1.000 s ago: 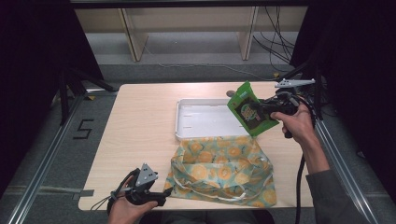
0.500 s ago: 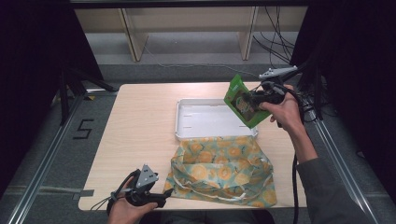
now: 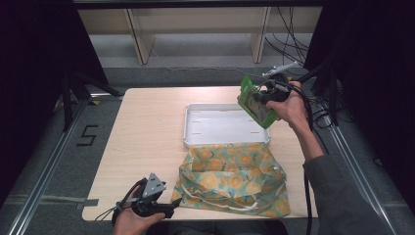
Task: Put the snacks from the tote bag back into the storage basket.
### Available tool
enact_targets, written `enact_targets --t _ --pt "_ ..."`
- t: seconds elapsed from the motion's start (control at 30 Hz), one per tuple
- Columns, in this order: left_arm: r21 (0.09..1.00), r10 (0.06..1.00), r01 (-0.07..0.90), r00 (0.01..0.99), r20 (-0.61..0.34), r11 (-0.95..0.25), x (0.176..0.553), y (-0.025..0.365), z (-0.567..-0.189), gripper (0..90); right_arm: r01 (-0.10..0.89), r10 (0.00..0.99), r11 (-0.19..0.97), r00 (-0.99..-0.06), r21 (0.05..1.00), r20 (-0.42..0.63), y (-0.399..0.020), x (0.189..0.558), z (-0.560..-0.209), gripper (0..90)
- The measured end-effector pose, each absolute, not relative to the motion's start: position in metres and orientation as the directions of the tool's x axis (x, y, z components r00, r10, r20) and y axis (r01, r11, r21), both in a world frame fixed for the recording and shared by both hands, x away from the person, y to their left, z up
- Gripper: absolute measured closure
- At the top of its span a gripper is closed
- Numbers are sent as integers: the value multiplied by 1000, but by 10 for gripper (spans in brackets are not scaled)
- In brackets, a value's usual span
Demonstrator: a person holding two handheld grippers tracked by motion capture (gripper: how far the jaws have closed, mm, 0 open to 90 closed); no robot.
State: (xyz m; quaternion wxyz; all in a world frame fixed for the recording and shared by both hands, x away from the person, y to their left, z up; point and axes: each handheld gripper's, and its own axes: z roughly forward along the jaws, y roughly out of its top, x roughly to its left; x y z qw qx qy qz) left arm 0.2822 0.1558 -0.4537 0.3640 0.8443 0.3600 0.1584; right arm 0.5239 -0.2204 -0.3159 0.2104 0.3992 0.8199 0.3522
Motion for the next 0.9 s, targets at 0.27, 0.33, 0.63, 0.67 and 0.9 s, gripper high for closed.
enact_targets --t 0.27,0.33,0.63,0.67,0.9 --pt "739 737 503 676 -13 -448 282 155 -455 249 533 813 484 -567 694 -132 -219 539 -322 748" --pt "742 741 506 672 -19 -440 281 154 -456 248 548 822 477 -555 688 -127 -219 541 -323 748" --pt "739 733 501 680 -16 -450 281 154 -455 244 564 835 491 -521 664 -176 -219 552 -331 748" --pt "741 729 493 685 -7 -456 282 154 -455 244 575 844 482 -509 662 -173 -218 552 -332 748" --pt "741 721 493 693 -17 -456 282 154 -456 244 581 851 489 -483 651 -208 -215 561 -341 748"
